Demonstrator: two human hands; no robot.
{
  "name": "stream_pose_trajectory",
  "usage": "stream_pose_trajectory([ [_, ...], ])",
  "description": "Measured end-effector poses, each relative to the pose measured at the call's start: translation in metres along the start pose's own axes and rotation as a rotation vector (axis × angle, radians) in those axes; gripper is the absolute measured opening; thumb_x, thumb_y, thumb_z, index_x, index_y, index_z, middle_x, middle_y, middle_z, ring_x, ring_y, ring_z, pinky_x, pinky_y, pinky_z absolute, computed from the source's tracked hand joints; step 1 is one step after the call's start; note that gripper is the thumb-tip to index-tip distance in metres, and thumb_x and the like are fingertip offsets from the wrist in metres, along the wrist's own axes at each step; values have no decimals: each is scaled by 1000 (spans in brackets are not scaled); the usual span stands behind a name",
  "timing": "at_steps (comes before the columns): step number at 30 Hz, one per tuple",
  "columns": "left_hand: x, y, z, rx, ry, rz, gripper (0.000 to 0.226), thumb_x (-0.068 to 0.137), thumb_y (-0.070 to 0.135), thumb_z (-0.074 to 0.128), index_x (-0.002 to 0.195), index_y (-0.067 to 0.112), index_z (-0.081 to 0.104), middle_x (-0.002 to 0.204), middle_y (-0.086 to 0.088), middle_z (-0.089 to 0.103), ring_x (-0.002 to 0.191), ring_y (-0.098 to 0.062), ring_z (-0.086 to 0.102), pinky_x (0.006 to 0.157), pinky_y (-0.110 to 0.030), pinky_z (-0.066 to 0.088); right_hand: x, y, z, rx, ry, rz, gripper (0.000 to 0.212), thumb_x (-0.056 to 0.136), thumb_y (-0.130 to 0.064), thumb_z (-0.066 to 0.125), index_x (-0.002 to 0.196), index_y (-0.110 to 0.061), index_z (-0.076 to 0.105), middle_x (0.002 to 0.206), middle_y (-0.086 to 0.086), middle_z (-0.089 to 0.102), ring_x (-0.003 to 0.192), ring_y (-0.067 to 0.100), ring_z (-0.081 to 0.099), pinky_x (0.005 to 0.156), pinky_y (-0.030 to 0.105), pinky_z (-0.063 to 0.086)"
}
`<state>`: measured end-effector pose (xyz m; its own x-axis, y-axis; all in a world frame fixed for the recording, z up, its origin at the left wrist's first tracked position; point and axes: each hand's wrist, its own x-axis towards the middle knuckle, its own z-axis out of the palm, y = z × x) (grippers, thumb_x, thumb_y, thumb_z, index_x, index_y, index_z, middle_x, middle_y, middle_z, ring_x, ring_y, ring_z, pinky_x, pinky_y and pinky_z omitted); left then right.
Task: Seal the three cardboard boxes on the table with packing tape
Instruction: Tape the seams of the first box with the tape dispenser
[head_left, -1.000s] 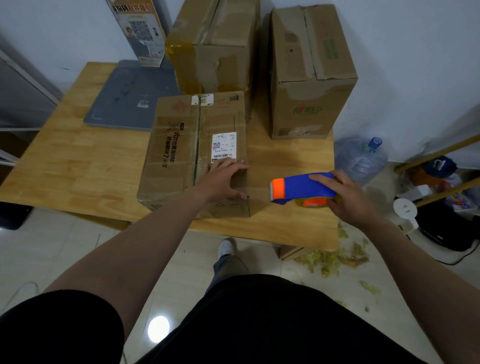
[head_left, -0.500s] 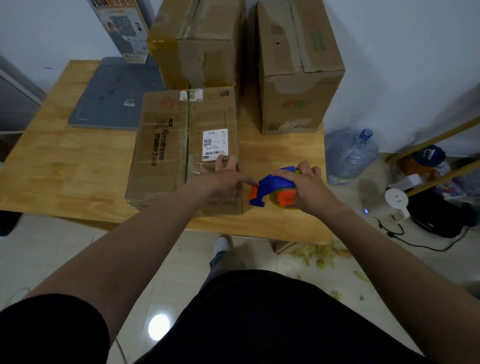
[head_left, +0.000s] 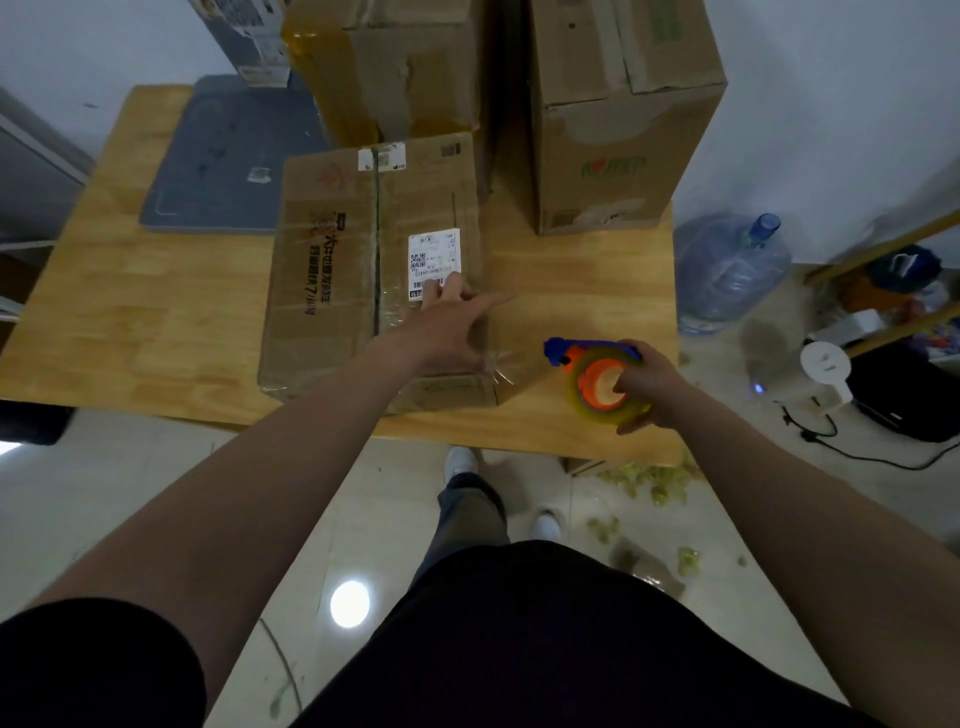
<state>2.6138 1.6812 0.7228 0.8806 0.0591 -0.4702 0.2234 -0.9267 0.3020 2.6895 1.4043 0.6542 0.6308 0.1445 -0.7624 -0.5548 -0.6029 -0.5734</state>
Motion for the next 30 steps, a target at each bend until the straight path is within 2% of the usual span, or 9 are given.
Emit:
stream_pose_trajectory([
  [4,3,-7,2,9,44,-16,112,60,59,91,149,60,24,123,8,26,125,-25,24,104,-60,41,15,8,9,121,-7,118,64,95,8,48,145,-32,40,145,14,36,110,47,43,73,73,53],
  [6,3,-7,1,6,59,-16,112,58,58,92,148,57,25,120,9,25,125,-25,25,102,-59,43,20,13,12,109,10,136,66,96,5,50,147,-35,38,150,14,33,115,48,42,68,70,55],
  [8,1,-6,0,3,77,-12,114,59,55,93,150,52,25,127,5,30,128,-27,26,101,-57,44,22,15,15,66,46,142,72,96,-4,60,151,-41,31,155,14,24,125,51,40,54,60,58],
  [10,-3,-5,1,-3,103,-5,115,59,55,93,153,46,26,135,3,34,131,-28,27,101,-54,43,19,14,16,5,106,141,75,95,-11,65,152,-43,28,155,14,18,126,50,40,52,52,57],
  [15,-13,-12,6,-25,170,17,114,58,65,89,152,43,29,142,8,40,134,-25,31,104,-63,39,2,9,17,-172,75,22,76,94,-23,67,155,-37,25,153,9,10,103,40,43,78,55,54],
  [18,-21,-21,7,-120,219,60,112,58,65,88,152,41,32,144,11,45,136,-21,33,108,-62,36,-10,-1,20,-344,80,-105,78,91,-25,67,156,-33,24,155,9,9,115,43,47,90,54,49],
  [23,-50,-40,2,-474,371,51,84,72,41,89,146,29,51,134,8,58,129,-13,42,113,-40,37,-36,-35,46,-585,125,-361,76,88,-27,67,153,-35,29,157,6,16,134,48,33,108,51,36],
  [27,-88,-83,1,-215,436,51,49,90,20,74,136,30,61,137,6,59,134,-21,44,117,-45,33,-67,-62,81,-745,131,-537,77,88,-22,65,155,-34,27,162,2,16,141,44,21,110,51,35],
  [30,-120,-117,9,-106,435,67,41,91,1,61,123,25,72,129,0,63,124,-25,51,108,-46,44,-85,-72,116,-893,167,-705,73,89,-27,64,154,-30,32,160,4,27,144,39,22,116,52,31],
])
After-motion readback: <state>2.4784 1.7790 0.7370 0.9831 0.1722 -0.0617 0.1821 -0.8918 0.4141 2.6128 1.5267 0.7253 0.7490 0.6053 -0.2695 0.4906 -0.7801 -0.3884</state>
